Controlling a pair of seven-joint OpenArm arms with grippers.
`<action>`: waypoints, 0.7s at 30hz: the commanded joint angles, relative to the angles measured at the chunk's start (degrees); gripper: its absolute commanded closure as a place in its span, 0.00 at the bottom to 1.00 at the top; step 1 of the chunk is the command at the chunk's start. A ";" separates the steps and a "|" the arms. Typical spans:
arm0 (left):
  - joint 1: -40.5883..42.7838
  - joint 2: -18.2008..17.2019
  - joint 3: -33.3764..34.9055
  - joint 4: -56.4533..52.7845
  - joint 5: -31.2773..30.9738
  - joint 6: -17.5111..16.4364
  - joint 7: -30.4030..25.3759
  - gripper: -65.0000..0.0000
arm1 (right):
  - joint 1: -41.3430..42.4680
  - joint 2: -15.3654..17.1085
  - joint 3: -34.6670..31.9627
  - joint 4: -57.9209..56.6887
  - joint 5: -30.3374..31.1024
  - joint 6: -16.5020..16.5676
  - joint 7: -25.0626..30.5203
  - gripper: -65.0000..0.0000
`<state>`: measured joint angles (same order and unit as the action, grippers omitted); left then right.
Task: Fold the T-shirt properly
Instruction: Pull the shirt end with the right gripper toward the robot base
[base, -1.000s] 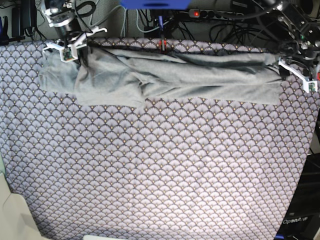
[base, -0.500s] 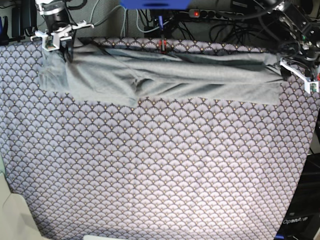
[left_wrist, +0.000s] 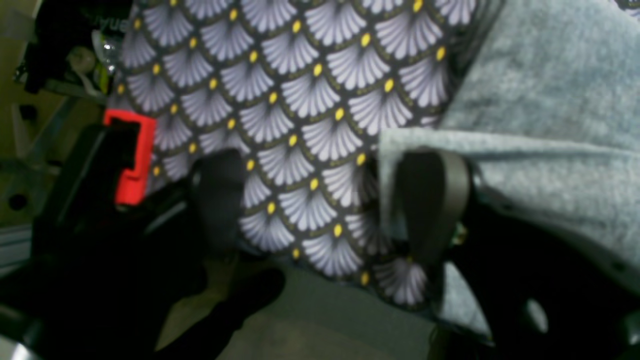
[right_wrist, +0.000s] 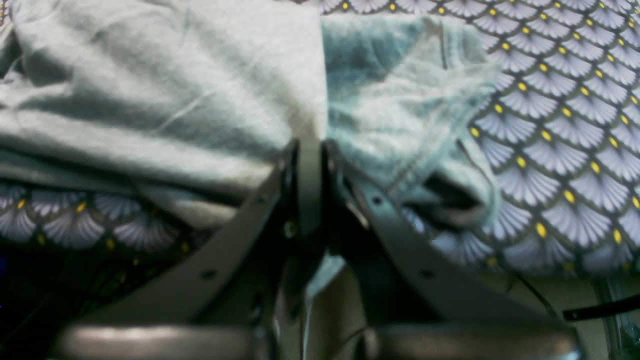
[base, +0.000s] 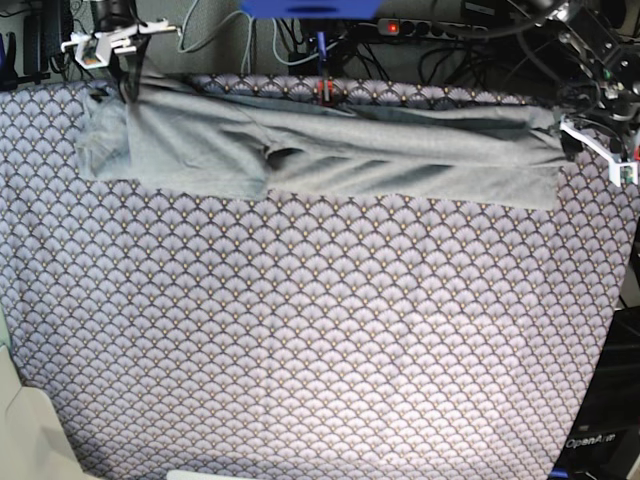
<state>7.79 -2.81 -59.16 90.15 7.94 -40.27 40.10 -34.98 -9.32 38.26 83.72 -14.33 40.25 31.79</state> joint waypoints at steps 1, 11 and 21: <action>-0.10 -0.84 -0.23 0.97 -0.43 0.27 -0.93 0.26 | -0.84 0.32 0.11 0.72 1.10 -0.25 2.01 1.00; -0.45 -0.84 -0.23 0.97 -0.43 0.27 -0.93 0.26 | -3.83 0.32 -2.17 0.36 1.10 -0.25 5.44 1.00; -0.54 -0.84 -0.23 0.97 -0.43 0.27 -0.93 0.26 | -3.48 0.32 -2.70 -6.76 1.01 -0.25 14.32 1.00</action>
<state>7.62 -2.81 -59.16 90.15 7.94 -40.27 40.12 -37.80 -9.23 35.22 76.16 -14.50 40.23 44.21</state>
